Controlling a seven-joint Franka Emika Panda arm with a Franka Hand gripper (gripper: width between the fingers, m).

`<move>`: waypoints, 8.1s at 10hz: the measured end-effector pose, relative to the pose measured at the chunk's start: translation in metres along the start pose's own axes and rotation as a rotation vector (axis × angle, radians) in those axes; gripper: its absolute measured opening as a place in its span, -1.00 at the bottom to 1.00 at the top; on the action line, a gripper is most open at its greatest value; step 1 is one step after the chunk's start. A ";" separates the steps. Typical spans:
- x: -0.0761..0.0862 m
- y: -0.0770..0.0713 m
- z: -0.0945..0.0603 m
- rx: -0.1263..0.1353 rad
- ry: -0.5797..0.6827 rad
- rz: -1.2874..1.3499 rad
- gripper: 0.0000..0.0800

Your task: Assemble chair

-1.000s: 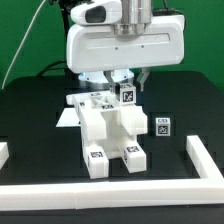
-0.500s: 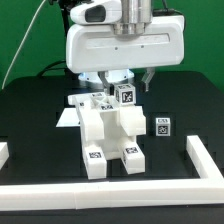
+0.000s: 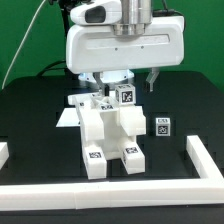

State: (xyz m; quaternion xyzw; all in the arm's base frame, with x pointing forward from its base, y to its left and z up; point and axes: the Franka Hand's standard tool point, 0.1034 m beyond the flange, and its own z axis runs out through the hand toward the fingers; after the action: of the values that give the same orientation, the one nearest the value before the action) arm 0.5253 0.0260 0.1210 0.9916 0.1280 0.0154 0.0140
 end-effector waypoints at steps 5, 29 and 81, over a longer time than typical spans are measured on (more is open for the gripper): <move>-0.001 0.002 0.001 0.036 0.005 0.076 0.52; 0.012 -0.011 -0.002 0.024 0.002 0.159 0.62; 0.015 -0.002 0.006 0.100 -0.003 1.111 0.13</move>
Offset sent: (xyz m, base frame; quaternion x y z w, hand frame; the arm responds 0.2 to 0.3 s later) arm -0.0050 0.0113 -0.0038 0.0658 0.0106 0.0667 0.9955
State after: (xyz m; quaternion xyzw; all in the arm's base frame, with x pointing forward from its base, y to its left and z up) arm 0.5392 0.0311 0.1152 0.9094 -0.4136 0.0131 -0.0433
